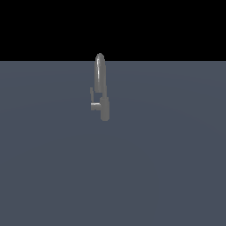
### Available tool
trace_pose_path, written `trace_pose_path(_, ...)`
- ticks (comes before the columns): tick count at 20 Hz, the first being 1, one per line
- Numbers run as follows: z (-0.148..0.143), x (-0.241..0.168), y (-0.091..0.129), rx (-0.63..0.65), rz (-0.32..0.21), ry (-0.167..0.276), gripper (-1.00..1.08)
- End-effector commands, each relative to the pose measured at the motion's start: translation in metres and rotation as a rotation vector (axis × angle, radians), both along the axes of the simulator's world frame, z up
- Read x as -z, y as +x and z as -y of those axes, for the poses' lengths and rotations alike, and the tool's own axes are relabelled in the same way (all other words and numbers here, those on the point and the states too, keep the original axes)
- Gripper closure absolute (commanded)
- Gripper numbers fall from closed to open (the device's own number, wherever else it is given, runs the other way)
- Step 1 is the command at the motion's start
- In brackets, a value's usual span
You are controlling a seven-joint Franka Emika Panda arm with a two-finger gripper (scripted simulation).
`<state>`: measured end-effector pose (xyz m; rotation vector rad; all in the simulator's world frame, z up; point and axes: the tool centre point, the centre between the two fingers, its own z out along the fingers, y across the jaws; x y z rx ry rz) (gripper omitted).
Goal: Turn on the faucet by rotating a designated handle.
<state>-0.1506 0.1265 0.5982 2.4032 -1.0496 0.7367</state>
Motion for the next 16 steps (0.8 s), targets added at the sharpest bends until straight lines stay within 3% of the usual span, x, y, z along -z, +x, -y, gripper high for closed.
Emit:
trace_pose_path(1,-0.011,0.005,0.015,0.042,0.032,-0.024,1.08)
trace_pose_path(16,-0.047,0.091,0.12,0.258,0.156,-0.135,1.08)
